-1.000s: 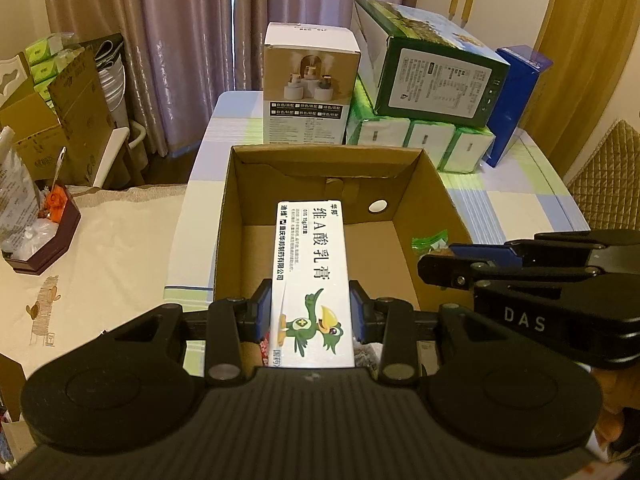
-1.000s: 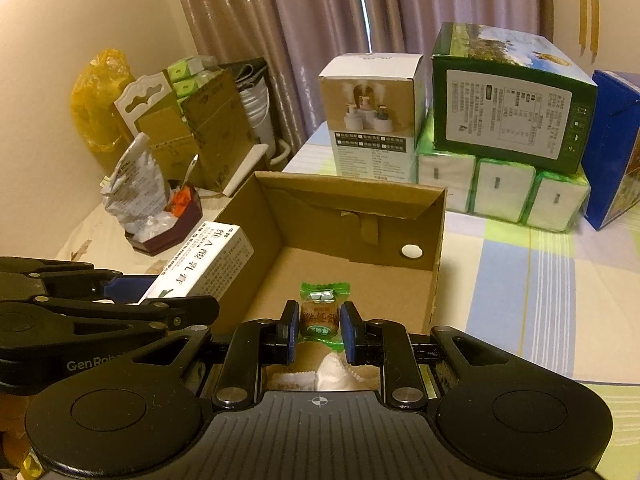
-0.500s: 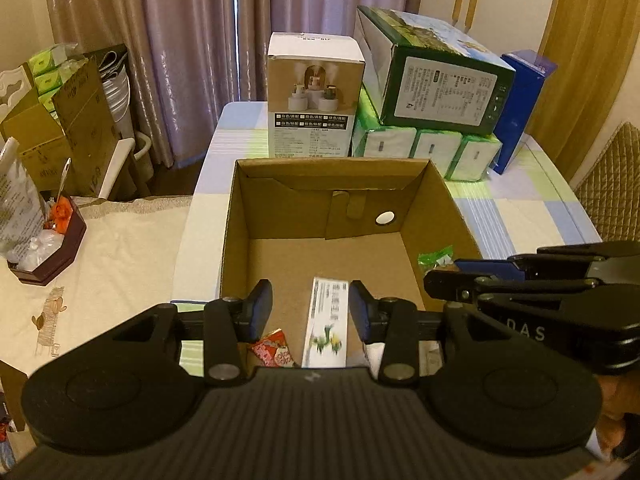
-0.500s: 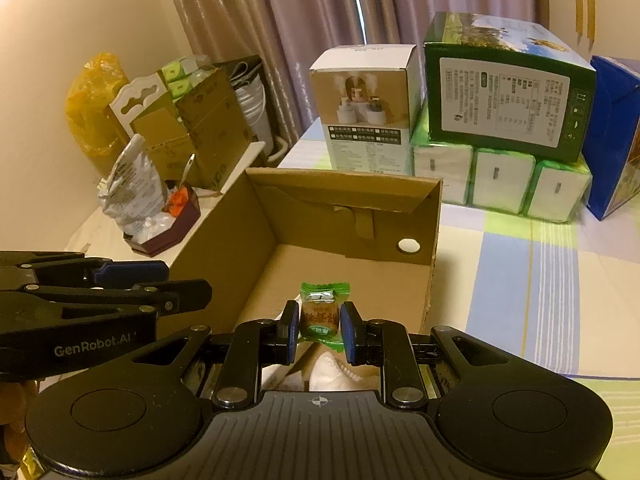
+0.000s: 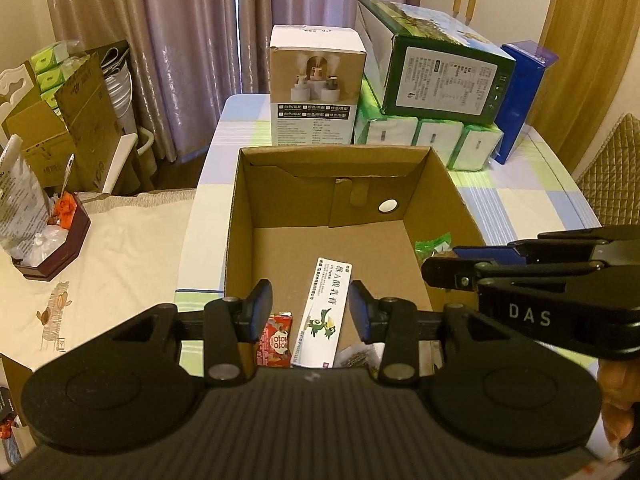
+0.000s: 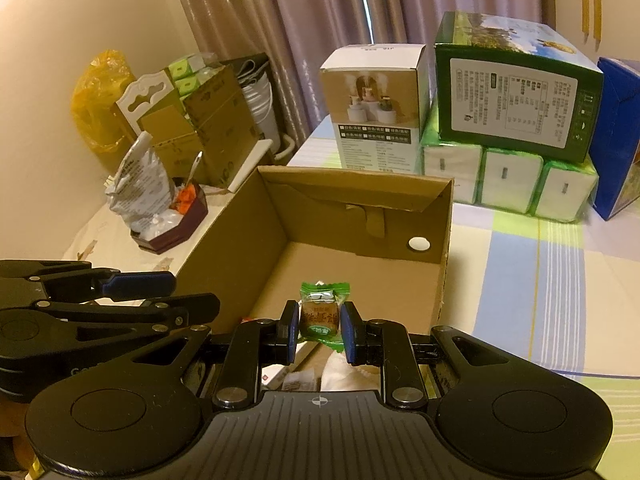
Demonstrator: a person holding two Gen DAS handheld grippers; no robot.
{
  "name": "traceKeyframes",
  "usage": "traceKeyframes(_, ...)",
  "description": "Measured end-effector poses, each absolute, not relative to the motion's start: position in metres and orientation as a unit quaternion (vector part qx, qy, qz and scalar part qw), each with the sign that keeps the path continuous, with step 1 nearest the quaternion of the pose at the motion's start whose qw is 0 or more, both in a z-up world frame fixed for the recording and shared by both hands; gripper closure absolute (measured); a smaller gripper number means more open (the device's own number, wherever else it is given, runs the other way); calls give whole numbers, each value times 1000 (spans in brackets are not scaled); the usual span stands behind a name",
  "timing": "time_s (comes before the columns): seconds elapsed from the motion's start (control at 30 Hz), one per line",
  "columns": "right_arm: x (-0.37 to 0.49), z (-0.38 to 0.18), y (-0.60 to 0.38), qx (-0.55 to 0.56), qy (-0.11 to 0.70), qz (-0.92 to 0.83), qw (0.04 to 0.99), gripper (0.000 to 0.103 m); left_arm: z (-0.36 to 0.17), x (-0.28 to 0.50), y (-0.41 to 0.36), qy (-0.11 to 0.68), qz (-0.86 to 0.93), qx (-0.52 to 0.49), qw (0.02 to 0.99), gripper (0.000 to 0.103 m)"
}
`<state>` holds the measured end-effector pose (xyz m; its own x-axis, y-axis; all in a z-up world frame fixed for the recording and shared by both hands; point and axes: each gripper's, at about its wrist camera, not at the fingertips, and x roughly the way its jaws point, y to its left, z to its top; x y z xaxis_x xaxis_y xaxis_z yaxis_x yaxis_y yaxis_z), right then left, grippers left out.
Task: Organize objects
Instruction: 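Lower the medicine box and candy into the cardboard box with both tools, then open the left tool to release the medicine box while the right tool releases the candy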
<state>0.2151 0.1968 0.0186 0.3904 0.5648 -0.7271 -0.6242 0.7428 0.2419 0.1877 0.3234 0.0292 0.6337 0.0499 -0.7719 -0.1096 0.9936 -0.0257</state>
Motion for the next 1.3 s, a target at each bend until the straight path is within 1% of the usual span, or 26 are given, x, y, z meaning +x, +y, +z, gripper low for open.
traceKeyframes(0.23, 217, 17, 196, -25, 426, 354, 832, 84, 30, 187, 324, 425, 45, -35, 904, 67)
traceKeyframes(0.3, 219, 17, 195, -13, 425, 364, 829, 83, 31, 187, 325, 423, 46, -37, 904, 64)
traceKeyframes(0.37, 221, 18, 193, 1, 425, 368, 827, 63, 31, 186, 327, 422, 50, -39, 904, 63)
traceKeyframes(0.4, 221, 18, 191, 9, 422, 367, 829, 51, 31, 185, 328, 422, 51, -40, 904, 62)
traceKeyframes(0.67, 220, 22, 184, 6, 417, 360, 834, 50, 32, 174, 332, 419, 60, -41, 905, 53)
traceKeyframes(0.73, 219, 22, 182, 4, 419, 357, 835, 50, 32, 170, 333, 419, 61, -42, 905, 52)
traceKeyframes(0.93, 210, 28, 173, -1, 417, 352, 838, 49, 37, 156, 331, 417, 65, -46, 905, 41)
traceKeyframes(1.0, 205, 31, 168, 0, 418, 350, 838, 46, 40, 150, 328, 415, 65, -48, 906, 31)
traceKeyframes(1.07, 197, 34, 162, 0, 418, 349, 839, 42, 43, 142, 324, 414, 65, -49, 907, 25)
traceKeyframes(1.17, 183, 38, 150, 3, 419, 345, 840, 32, 48, 130, 317, 410, 63, -54, 908, 17)
traceKeyframes(1.23, 172, 40, 140, 11, 419, 340, 842, 21, 52, 121, 312, 407, 61, -55, 910, 14)
traceKeyframes(1.3, 158, 42, 129, 12, 417, 335, 845, 16, 55, 112, 305, 406, 59, -53, 911, 11)
